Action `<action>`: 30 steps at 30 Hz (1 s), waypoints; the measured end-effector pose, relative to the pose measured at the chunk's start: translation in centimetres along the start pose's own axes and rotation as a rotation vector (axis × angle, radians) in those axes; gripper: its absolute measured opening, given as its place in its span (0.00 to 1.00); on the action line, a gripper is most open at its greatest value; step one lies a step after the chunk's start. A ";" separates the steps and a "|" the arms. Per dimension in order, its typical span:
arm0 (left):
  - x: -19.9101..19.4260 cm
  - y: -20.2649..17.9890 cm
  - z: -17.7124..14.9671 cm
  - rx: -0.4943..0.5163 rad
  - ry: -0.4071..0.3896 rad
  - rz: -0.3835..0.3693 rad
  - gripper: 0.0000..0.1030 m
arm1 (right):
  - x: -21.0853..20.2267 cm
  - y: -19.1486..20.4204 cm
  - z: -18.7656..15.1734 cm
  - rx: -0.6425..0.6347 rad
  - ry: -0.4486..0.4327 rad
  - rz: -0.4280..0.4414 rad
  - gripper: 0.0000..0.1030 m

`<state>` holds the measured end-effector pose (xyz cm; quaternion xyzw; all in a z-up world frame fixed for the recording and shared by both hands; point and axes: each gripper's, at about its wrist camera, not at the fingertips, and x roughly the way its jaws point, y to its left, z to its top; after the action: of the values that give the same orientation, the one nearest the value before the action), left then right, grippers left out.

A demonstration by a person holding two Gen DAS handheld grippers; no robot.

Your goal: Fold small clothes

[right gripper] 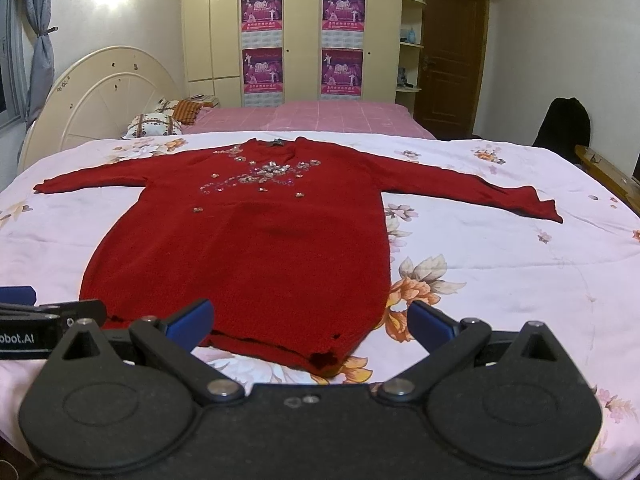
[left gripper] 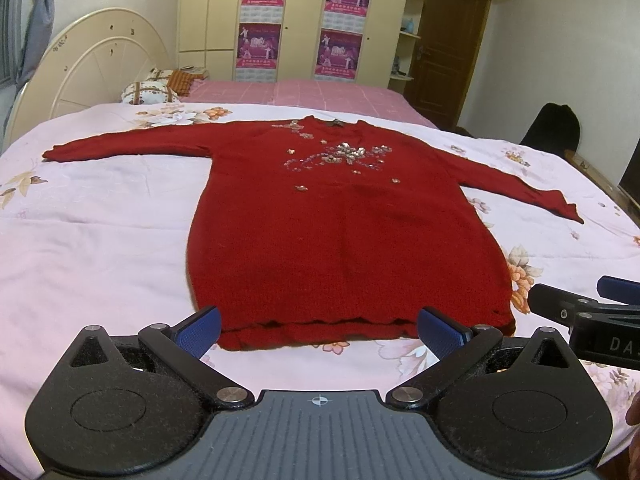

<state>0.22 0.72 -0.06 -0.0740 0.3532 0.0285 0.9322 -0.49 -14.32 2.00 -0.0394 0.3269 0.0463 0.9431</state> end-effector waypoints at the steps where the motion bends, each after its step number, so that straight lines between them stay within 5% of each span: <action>1: 0.0 0.1 0.0 -0.001 0.001 -0.001 1.00 | 0.0 0.0 0.0 0.000 0.000 0.001 0.99; 30: 0.3 0.0 -0.1 0.003 0.005 0.002 1.00 | 0.2 -0.1 0.2 -0.004 0.002 0.013 0.99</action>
<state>0.42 0.72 -0.34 -0.0726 0.3558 0.0287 0.9313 -0.21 -14.37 1.99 -0.0395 0.3280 0.0530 0.9424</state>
